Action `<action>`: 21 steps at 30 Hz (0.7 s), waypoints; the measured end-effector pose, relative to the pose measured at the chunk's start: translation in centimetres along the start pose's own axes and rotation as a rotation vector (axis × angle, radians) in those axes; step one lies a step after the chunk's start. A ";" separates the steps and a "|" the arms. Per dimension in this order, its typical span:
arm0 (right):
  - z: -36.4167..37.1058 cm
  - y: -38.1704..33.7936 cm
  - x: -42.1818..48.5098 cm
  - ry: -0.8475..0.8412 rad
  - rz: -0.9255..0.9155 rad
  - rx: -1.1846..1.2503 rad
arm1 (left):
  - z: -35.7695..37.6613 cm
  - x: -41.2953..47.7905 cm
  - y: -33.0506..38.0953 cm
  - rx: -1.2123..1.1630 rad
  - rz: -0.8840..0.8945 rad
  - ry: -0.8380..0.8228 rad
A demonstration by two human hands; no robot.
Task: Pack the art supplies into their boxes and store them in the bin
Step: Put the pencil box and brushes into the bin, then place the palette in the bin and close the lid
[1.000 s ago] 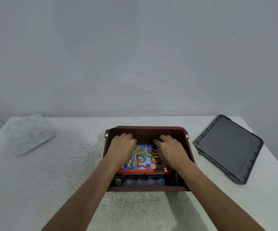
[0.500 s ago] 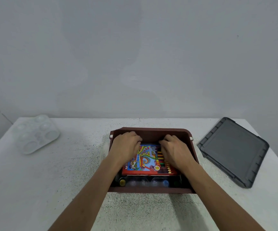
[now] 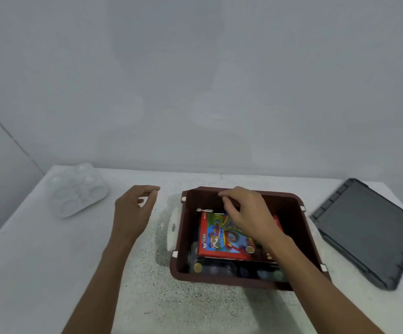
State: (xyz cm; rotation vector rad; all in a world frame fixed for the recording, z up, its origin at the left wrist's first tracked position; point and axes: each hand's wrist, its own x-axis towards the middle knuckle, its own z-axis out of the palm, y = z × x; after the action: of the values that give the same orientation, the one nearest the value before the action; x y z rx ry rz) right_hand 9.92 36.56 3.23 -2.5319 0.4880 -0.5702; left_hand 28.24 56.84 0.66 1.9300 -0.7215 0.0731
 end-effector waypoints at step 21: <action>21.0 -16.8 14.5 -0.610 0.155 0.356 | -9.7 0.7 -16.0 0.302 -0.601 0.308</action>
State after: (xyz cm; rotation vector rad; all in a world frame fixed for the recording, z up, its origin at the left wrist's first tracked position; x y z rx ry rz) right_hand 36.10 51.95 0.00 -2.1494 0.3136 0.1700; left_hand 39.53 69.37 -7.46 2.2813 0.0950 0.1071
